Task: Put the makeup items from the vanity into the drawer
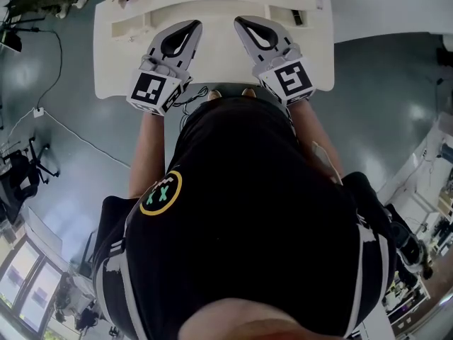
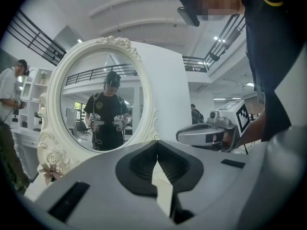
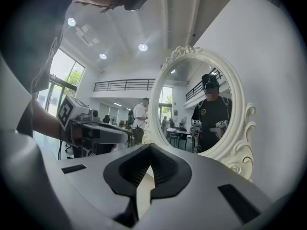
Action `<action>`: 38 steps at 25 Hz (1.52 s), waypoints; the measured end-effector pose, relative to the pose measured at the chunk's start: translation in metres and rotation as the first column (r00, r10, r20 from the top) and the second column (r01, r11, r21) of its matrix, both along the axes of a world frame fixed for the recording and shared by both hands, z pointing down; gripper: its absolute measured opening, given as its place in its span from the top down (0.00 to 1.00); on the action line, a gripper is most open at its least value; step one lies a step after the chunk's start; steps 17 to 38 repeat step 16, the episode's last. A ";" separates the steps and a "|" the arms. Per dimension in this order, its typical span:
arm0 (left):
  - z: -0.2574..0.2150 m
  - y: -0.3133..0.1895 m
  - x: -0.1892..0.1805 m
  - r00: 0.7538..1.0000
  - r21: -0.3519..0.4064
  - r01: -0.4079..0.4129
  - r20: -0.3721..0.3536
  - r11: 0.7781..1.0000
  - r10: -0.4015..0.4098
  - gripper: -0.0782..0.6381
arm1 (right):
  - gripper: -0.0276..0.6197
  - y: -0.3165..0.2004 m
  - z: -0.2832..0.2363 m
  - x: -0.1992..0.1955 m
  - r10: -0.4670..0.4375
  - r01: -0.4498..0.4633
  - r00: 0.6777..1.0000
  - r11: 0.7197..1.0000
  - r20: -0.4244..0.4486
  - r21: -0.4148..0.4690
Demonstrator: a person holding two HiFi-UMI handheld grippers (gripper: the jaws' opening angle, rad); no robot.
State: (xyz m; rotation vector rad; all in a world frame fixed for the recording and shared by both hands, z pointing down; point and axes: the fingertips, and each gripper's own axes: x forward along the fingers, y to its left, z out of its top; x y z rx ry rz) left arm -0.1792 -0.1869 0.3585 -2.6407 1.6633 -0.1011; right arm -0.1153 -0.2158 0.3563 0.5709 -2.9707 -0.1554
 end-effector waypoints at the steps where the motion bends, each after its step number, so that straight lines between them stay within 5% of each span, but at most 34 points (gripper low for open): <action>1: -0.001 0.000 0.001 1.000 0.001 -0.002 0.000 1.000 0.002 0.86 | 0.93 0.000 0.001 0.000 0.002 -0.002 1.000 1.000 -0.004 -0.003; 38: 0.003 -0.004 0.006 1.000 0.000 -0.011 0.000 1.000 0.011 0.86 | 0.93 -0.002 -0.001 0.005 0.010 -0.010 1.000 1.000 0.007 0.010</action>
